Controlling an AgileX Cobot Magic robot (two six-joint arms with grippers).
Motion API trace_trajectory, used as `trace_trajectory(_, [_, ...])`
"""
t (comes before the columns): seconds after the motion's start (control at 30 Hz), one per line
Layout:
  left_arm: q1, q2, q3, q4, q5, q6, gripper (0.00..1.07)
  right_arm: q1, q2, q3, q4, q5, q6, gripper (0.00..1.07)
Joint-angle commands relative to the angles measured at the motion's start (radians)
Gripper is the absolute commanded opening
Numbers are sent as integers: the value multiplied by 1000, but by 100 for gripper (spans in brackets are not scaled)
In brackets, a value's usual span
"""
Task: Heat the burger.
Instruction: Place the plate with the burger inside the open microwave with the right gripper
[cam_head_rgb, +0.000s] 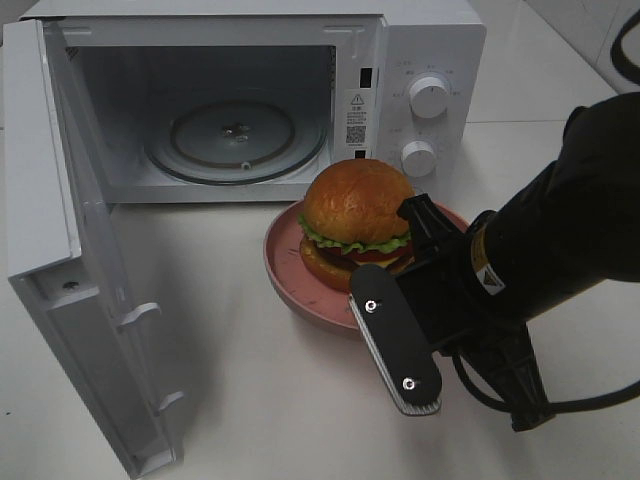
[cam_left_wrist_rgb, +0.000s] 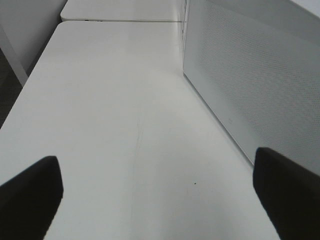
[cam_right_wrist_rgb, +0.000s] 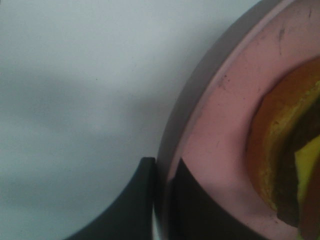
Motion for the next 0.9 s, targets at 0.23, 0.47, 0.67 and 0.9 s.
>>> trace_trajectory(0.23, [-3, -19, 2, -2, -7, -3, 98, -86, -8, -86, 193, -34, -368, 0])
trace_trajectory(0.47, [-3, -19, 2, -2, -7, -3, 98, -140, -8, -97, 281, -27, -510, 0])
trace_trajectory(0.67, [-3, -19, 2, -2, -7, -3, 98, -158, -8, -97, 315, -23, -553, 0])
trace_trajectory(0.9, [-3, -19, 2, -2, -7, -3, 98, -158, -8, -97, 315, -51, -553, 0])
